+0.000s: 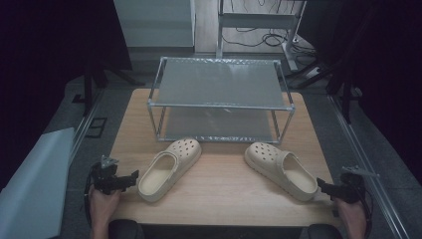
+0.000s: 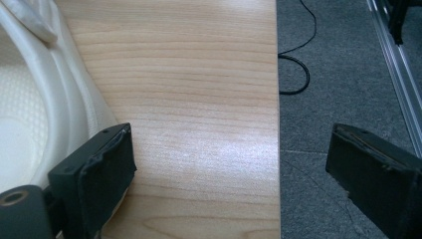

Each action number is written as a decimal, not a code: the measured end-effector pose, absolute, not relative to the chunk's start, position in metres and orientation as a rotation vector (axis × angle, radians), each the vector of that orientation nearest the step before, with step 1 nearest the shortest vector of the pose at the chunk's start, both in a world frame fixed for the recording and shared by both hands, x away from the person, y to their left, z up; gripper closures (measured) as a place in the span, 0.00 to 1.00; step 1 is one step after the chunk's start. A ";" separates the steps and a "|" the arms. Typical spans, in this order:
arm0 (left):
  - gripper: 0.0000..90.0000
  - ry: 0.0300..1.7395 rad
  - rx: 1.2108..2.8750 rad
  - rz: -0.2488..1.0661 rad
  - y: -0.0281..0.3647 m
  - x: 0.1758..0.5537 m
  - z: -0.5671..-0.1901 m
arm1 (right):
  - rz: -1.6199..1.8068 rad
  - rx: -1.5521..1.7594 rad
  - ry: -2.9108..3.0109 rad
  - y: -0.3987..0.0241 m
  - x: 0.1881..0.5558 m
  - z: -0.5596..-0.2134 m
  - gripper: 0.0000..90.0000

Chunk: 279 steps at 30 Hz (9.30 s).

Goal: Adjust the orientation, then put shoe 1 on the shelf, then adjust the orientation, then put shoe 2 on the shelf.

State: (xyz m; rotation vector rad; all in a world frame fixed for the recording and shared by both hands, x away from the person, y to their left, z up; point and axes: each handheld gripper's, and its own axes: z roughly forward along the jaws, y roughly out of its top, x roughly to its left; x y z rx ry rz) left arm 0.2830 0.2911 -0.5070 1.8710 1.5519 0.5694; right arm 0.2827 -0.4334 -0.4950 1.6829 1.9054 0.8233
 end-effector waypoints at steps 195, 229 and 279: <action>0.83 1.306 1.706 -0.367 0.199 0.351 -0.419 | 0.951 1.833 1.823 -0.449 0.280 -0.501 0.10; 0.83 1.249 1.607 -0.374 0.178 0.401 -0.335 | 0.945 1.863 1.809 -0.454 0.279 -0.503 0.11; 0.83 1.589 1.192 -0.167 0.151 0.531 -0.329 | 0.951 1.886 1.796 -0.458 0.281 -0.504 0.14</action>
